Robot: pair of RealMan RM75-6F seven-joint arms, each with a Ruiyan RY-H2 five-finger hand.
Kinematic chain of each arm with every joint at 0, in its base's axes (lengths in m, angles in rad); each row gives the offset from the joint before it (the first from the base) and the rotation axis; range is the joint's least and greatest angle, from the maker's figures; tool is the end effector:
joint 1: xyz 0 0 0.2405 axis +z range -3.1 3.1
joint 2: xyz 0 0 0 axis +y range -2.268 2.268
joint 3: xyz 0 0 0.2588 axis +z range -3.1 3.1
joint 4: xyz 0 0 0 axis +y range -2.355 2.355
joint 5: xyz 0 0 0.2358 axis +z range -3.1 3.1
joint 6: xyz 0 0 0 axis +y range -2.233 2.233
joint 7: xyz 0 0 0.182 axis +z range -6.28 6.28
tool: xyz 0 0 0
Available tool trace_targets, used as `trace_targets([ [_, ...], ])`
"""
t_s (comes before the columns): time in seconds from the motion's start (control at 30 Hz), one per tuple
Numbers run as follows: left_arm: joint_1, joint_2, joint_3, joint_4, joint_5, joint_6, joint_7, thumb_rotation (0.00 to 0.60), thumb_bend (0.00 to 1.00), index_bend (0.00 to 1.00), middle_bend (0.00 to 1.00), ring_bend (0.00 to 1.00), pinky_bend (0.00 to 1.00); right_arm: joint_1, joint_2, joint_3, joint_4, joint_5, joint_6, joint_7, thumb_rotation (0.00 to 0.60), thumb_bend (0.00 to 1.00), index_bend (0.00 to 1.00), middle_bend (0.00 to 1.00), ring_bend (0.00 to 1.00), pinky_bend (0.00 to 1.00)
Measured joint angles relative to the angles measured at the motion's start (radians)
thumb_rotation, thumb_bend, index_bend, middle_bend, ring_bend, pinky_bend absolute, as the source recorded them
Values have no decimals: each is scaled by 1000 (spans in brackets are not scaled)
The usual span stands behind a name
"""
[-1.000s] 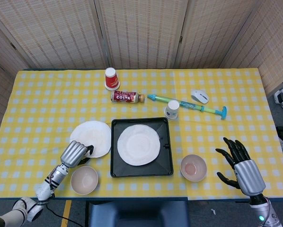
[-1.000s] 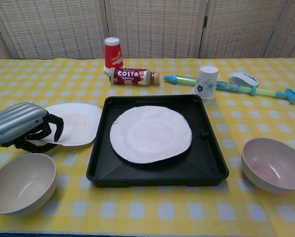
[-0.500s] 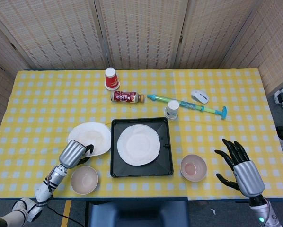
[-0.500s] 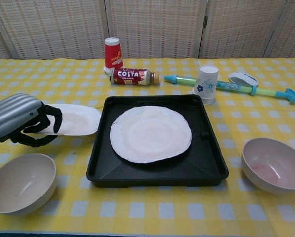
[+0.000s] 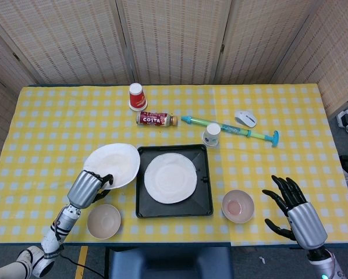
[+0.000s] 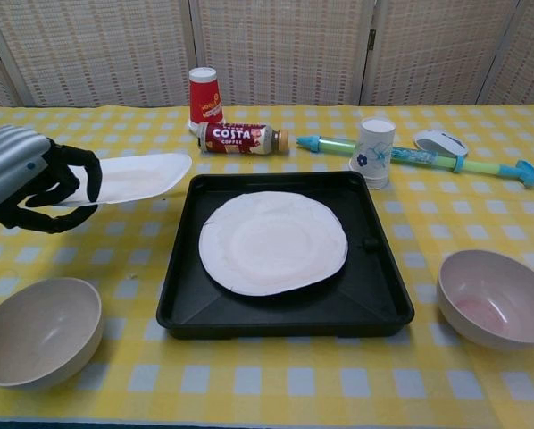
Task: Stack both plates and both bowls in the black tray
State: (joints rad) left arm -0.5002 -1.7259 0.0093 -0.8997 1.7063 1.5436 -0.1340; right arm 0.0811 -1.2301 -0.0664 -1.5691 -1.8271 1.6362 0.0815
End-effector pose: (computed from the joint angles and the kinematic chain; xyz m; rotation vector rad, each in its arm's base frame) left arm -0.2241 0.3257 -0.0227 -1.7812 -0.5376 -1.3186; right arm -0.2655 -0.1825 0.0901 1.5864 -0.8812 1.2313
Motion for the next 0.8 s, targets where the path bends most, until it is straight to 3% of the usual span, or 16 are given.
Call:
trace_targets([
  [0.37, -19, 40, 16, -225, 35, -53, 142, 600, 522, 644, 1000, 989, 1000, -13, 24, -10, -12, -27, 38, 29, 600, 251, 239, 0, 0, 0],
  [0.8, -74, -40, -9, -271, 50, -147, 239, 600, 523, 649, 1000, 1000, 1000, -29, 60, -8, -25, -25, 74, 82, 600, 252, 239, 0, 0, 0],
])
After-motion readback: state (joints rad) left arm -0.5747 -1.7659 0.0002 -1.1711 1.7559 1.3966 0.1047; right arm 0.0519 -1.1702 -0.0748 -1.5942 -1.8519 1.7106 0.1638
